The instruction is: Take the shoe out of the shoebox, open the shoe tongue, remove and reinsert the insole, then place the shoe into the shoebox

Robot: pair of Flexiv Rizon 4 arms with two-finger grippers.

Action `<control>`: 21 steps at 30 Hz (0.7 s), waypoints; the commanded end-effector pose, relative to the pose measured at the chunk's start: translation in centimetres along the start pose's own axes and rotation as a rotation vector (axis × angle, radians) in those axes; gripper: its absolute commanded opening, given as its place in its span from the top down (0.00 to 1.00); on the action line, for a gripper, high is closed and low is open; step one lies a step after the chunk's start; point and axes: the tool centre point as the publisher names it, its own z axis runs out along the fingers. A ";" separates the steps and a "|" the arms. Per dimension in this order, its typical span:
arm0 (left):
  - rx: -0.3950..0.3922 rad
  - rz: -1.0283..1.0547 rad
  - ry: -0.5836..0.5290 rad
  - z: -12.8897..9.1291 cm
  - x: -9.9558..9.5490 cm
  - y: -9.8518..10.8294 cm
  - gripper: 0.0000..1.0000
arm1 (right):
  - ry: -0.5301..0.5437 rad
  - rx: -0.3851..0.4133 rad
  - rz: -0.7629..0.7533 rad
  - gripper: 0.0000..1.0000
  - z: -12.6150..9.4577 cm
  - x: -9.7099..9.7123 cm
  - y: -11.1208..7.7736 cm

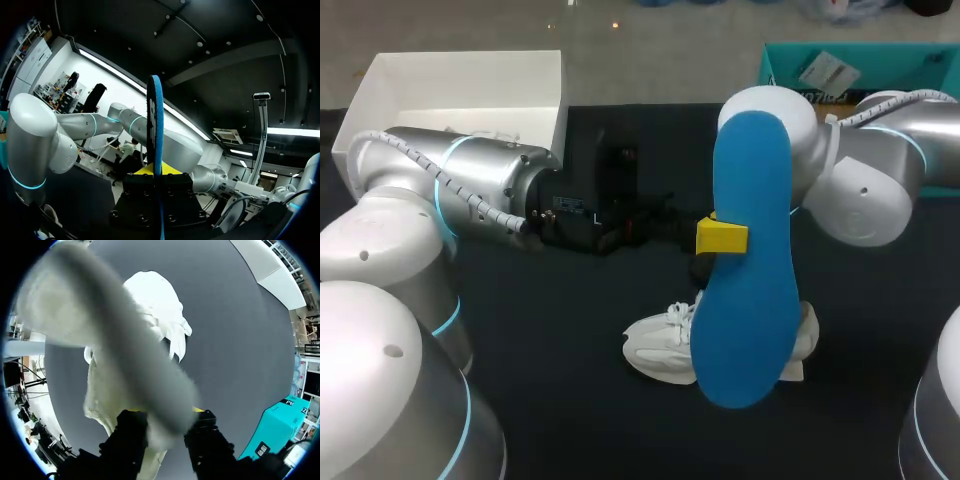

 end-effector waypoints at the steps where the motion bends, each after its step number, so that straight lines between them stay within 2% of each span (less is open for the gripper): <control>1: 0.006 -0.001 -0.299 0.9 0.6 0.0 1.00 | 0.004 -0.010 -0.001 1.00 0.0 -0.2 0.0; 6: 0.006 -0.001 -0.299 0.9 0.6 0.0 1.00 | 0.030 -0.033 -0.007 1.00 0.1 -0.3 -0.1; 19: 0.006 -0.001 -0.299 0.9 0.6 0.0 1.00 | 0.030 -0.033 -0.007 1.00 0.1 -0.3 -0.1; 20: 0.006 -0.001 -0.299 0.9 0.6 0.0 1.00 | 0.074 0.003 0.055 1.00 -0.1 -0.5 0.1; 21: 0.006 -0.001 -0.299 0.9 0.6 0.0 1.00 | 0.102 0.003 0.120 1.00 -1.1 -0.5 0.3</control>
